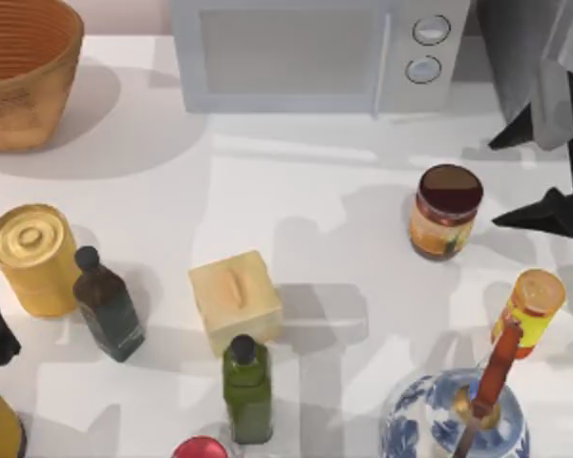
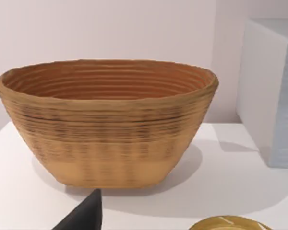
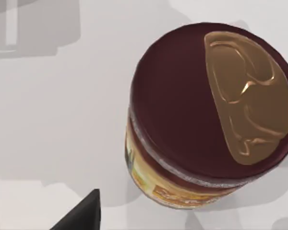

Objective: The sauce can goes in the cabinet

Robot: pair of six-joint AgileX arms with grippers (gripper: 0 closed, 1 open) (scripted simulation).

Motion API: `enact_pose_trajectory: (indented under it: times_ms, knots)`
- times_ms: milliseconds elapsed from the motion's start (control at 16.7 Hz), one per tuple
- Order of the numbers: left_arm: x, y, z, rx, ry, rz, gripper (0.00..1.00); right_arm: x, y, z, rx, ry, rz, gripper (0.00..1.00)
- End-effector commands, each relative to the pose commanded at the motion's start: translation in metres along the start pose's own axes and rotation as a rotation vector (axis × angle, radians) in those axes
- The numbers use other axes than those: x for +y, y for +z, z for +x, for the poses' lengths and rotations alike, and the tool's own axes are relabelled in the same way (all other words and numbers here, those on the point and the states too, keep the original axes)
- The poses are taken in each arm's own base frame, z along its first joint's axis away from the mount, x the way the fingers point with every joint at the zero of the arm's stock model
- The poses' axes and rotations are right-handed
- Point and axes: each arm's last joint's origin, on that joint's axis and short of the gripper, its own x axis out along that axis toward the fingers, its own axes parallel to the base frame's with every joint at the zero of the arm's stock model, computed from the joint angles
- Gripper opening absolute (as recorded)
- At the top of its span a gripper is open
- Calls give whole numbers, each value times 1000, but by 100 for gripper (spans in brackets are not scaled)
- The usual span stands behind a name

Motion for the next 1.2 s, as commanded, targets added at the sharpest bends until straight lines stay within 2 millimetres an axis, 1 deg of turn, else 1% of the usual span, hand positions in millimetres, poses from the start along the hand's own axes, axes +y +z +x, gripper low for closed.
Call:
enact_pose_trajectory:
  times_ms: [180,300,660,960,1080,1200]
  knots:
    - [0,0,0,0,0,0,100,-13,-18,28,-56,99,-10,100]
    - [0,0,0,0,0,0,100,-17,-24,39,-81,133,-18,100]
    - [0,0,0,0,0,0,100,-17,-26,40,-85,136,-17,100]
    - [0,0,0,0,0,0,100,-14,-33,71,-87,139,-20,100]
    - [0,0,0,0,0,0,100,-12,-31,84,-87,139,-20,100]
    - [0,0,0,0,0,0,100,-11,-25,95,-86,139,-19,100]
